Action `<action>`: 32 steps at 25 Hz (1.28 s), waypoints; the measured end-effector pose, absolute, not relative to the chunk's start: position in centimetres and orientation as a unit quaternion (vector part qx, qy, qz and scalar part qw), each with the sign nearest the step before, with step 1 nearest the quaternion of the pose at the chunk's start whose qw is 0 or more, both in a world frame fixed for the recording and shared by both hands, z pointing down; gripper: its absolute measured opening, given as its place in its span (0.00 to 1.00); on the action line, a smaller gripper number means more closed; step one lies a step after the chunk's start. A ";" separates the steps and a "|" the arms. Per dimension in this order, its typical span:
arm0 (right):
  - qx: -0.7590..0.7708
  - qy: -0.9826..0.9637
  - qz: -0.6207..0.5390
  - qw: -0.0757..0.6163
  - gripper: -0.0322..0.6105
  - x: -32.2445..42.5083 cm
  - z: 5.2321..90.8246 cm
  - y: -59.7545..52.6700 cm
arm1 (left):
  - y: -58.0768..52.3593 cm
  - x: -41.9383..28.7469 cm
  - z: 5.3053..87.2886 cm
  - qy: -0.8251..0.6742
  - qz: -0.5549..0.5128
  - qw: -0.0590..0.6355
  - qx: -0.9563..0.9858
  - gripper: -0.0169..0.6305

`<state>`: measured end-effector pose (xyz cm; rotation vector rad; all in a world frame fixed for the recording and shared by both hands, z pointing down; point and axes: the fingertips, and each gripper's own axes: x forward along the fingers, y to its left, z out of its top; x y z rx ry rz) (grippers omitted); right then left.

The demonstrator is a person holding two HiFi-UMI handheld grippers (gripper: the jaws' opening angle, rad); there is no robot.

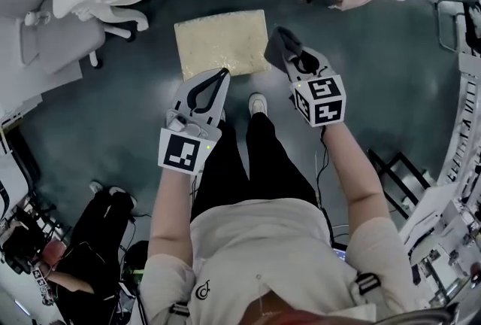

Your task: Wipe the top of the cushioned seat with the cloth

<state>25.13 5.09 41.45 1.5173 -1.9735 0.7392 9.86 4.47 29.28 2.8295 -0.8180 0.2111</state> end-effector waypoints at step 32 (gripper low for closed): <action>0.578 -0.811 0.003 0.085 0.17 15.6 6.1 3.4 | 2.3 -2.9 2.9 -0.408 0.017 -0.041 0.912 0.05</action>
